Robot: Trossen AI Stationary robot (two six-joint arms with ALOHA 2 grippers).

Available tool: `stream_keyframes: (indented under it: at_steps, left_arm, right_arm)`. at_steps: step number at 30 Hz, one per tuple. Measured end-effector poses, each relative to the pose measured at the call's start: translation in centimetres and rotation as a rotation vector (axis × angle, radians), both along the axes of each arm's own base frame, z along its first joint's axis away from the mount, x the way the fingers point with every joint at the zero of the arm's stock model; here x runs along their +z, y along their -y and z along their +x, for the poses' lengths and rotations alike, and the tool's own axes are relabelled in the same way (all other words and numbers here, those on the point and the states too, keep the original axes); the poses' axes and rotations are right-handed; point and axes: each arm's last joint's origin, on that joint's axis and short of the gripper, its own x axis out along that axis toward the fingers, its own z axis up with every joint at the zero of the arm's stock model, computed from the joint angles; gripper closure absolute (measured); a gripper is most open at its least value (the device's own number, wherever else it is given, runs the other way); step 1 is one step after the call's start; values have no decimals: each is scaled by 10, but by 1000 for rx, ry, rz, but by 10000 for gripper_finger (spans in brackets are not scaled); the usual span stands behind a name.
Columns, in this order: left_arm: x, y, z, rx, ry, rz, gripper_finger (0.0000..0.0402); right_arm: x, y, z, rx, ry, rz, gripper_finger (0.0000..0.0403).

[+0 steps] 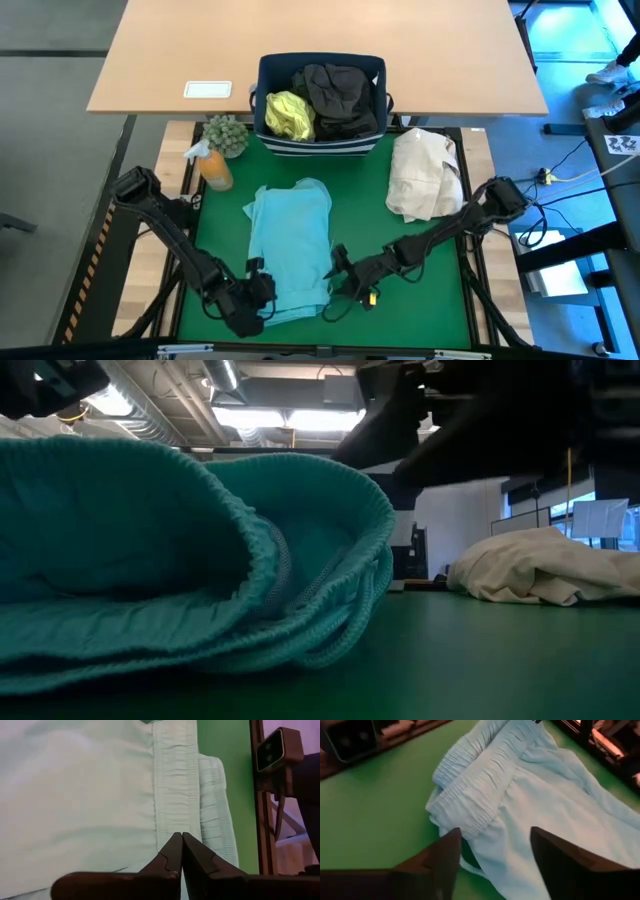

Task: Fold laundry
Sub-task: Fold the blue shorts

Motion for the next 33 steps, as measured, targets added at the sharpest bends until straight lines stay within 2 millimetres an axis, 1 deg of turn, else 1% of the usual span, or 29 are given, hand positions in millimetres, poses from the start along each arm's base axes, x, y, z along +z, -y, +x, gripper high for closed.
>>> stream_keyframes:
  at_steps: [4, 9, 16, 21, 23, 28, 33]
  left_arm:
    - [0, -5, 5, 24, 7, -1, 400]
    - [0, -9, 9, 41, 6, 0, 400]
    - [1, -11, 11, 48, 12, -7, 400]
    - [1, -10, 11, 50, 15, -8, 400]
    - [1, -11, 11, 55, 21, -1, 400]
    - [1, -12, 12, 64, 26, 11, 400]
    - [1, -14, 13, 75, 38, 31, 400]
  right_arm:
    - [-10, -9, 0, 7, 29, -56, 107]
    - [-22, -14, 4, 0, 54, -113, 84]
    - [-32, -21, 16, 32, 73, -207, 83]
    - [-48, -25, 22, 63, 49, -264, 83]
    - [-50, -28, 23, 76, 52, -277, 83]
    - [-48, -33, 25, 81, 64, -275, 84]
    - [-43, -34, 29, 58, 120, -256, 84]
